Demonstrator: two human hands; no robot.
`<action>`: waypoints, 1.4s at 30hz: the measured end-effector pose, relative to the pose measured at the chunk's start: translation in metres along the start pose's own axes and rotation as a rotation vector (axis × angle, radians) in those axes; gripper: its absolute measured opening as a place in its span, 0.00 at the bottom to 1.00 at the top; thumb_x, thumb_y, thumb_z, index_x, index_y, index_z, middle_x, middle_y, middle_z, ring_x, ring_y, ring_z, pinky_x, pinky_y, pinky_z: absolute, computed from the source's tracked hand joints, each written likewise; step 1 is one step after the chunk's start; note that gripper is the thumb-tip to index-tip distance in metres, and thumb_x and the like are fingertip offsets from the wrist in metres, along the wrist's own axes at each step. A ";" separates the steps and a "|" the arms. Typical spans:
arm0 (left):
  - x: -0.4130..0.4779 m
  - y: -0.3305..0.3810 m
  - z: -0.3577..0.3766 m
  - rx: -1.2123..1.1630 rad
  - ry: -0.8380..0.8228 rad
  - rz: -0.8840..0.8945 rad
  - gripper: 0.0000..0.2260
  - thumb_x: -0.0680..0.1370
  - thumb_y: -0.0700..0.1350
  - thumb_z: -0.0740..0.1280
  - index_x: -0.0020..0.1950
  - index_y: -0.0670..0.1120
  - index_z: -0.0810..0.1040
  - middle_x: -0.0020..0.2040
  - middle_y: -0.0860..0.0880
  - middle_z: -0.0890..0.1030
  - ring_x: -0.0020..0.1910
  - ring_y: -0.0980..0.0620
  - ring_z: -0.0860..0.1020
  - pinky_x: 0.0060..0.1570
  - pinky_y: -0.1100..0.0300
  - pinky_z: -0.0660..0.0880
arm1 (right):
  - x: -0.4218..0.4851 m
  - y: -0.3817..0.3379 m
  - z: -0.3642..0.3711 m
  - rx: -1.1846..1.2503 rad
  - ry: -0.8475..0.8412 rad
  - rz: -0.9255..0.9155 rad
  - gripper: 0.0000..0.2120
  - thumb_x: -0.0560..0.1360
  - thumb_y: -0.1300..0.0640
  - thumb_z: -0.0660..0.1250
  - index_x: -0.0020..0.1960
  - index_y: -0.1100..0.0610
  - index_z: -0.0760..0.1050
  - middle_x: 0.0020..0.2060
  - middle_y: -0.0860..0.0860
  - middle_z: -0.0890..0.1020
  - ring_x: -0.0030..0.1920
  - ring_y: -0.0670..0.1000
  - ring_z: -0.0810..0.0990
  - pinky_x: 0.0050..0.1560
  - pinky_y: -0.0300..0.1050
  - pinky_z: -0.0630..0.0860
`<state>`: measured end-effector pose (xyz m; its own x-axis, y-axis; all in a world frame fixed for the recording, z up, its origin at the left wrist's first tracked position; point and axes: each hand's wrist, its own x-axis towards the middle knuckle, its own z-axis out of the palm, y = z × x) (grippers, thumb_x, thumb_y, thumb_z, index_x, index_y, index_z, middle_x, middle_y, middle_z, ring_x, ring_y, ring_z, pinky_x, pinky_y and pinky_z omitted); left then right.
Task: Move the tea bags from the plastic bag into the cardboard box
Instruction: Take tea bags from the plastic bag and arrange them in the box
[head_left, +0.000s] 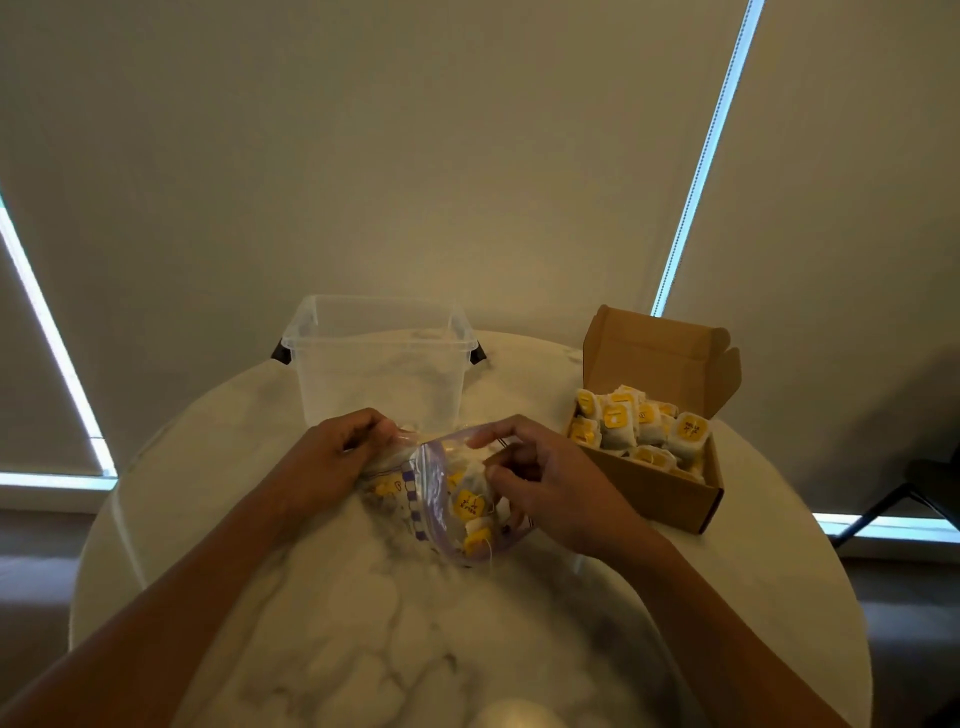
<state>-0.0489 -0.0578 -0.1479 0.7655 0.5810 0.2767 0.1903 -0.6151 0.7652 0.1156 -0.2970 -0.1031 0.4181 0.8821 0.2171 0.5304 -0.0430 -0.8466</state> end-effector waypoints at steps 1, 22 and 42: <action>0.000 0.000 0.000 -0.002 0.002 0.001 0.14 0.89 0.57 0.62 0.54 0.53 0.85 0.48 0.58 0.88 0.46 0.62 0.83 0.51 0.59 0.78 | 0.000 -0.001 -0.001 0.009 -0.017 -0.019 0.15 0.83 0.63 0.67 0.60 0.45 0.83 0.46 0.52 0.87 0.44 0.59 0.86 0.46 0.54 0.86; -0.002 0.000 0.002 -0.061 0.003 -0.028 0.14 0.89 0.54 0.62 0.55 0.51 0.85 0.49 0.60 0.88 0.46 0.65 0.83 0.49 0.61 0.77 | -0.003 -0.001 -0.027 0.345 0.006 0.000 0.11 0.83 0.67 0.65 0.60 0.60 0.84 0.54 0.53 0.87 0.53 0.56 0.87 0.52 0.46 0.85; -0.002 -0.003 0.002 -0.069 0.015 -0.027 0.14 0.89 0.55 0.63 0.54 0.52 0.85 0.49 0.59 0.89 0.46 0.65 0.83 0.51 0.60 0.77 | -0.006 0.053 -0.097 -0.344 0.692 0.115 0.09 0.78 0.51 0.76 0.57 0.43 0.83 0.47 0.43 0.87 0.46 0.43 0.85 0.42 0.44 0.84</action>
<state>-0.0497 -0.0577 -0.1520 0.7514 0.6051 0.2632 0.1677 -0.5609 0.8107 0.2128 -0.3502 -0.1019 0.7894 0.3743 0.4866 0.6072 -0.3593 -0.7087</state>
